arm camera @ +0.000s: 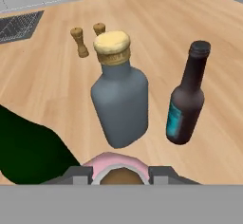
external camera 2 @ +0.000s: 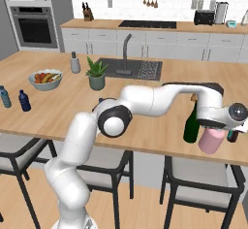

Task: Move the plastic bottles in the middle to the plastics group, and the glass bottles in the middle to the glass group.

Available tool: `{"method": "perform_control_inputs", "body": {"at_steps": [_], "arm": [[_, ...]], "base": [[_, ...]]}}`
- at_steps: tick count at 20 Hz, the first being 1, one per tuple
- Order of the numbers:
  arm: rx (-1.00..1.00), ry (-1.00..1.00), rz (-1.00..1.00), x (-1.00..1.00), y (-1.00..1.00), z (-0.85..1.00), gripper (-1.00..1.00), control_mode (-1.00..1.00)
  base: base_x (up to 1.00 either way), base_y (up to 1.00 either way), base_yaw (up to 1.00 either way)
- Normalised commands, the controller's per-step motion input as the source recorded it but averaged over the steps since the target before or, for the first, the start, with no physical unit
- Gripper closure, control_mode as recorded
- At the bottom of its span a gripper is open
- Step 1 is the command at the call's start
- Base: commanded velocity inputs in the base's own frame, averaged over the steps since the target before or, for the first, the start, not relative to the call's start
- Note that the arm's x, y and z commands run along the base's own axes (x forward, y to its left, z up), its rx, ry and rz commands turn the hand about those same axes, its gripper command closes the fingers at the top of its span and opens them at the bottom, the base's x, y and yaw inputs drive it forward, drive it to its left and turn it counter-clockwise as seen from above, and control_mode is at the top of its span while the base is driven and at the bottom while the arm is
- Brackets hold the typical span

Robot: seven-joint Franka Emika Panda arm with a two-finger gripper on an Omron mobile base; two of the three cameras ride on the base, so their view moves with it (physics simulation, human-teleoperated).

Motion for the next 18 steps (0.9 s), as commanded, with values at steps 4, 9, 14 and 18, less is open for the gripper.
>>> {"method": "perform_control_inputs", "body": {"at_steps": [4, 9, 14, 18], "arm": [[-0.06, -0.02, 0.0, 0.26, 0.0, -0.18, 1.0, -1.0], [-0.09, 0.0, 0.0, 0.45, -0.02, -0.16, 1.0, -1.0], [-0.03, 0.01, 0.0, 0.4, -0.08, -0.13, 1.0, -1.0], [0.0, 0.03, 0.0, 0.11, -0.06, -0.28, 1.0, -1.0]], "base": [[0.0, 0.0, 0.0], [0.0, 0.0, 0.0], [0.0, 0.0, 0.0], [0.0, 0.0, 0.0]]}}
